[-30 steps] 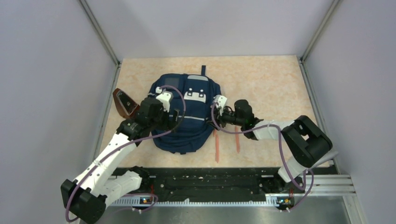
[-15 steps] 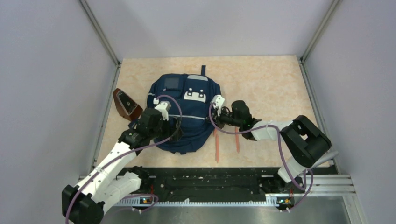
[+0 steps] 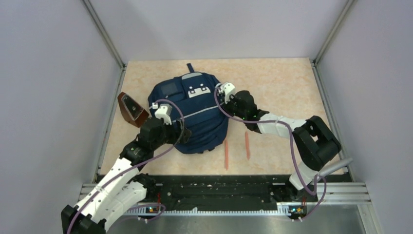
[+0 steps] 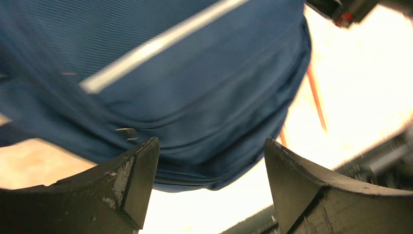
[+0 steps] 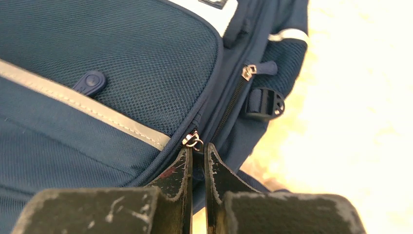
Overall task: Pack the student bag
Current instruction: Adjust the student bag at the center of the board.
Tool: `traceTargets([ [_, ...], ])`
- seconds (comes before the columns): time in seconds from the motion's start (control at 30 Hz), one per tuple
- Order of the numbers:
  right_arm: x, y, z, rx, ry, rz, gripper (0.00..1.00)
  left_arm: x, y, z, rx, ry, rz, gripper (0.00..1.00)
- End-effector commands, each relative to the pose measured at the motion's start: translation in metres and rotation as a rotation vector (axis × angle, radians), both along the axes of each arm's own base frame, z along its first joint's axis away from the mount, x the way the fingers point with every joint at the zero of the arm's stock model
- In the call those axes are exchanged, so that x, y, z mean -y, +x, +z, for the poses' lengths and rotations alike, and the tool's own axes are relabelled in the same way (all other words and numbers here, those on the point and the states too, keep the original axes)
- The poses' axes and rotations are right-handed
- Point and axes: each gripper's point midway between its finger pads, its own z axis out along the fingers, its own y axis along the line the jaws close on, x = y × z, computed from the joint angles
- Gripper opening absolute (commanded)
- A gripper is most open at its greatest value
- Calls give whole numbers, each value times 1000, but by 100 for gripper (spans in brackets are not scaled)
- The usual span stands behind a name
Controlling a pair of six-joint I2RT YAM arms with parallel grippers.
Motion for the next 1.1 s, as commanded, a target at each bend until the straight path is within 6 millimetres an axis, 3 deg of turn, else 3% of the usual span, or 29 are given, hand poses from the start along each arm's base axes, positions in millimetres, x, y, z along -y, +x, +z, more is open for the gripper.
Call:
traceTargets([
  [0.0,23,39,16,70,-54,-152,0,-43,39,38,164,18,327,84],
  [0.1,25,38,9,55,-67,-158,0,-66,51,43,195,76,458,87],
  [0.2,25,35,3,44,-65,-157,0,-72,62,40,198,91,513,89],
  [0.3,26,34,0,38,-63,-158,0,-67,73,29,160,77,517,80],
  [0.37,26,34,-1,37,-64,-162,0,-62,78,20,131,59,512,63],
  [0.43,27,35,-2,37,-66,-168,0,-58,82,15,117,42,508,56],
  [0.93,28,29,-3,29,-49,-163,0,-51,87,-19,31,38,514,53],
  [1.03,27,28,-1,29,-43,-160,0,-48,87,-23,20,17,508,48],
  [1.07,27,28,0,28,-37,-163,0,-44,87,-24,18,0,492,42],
])
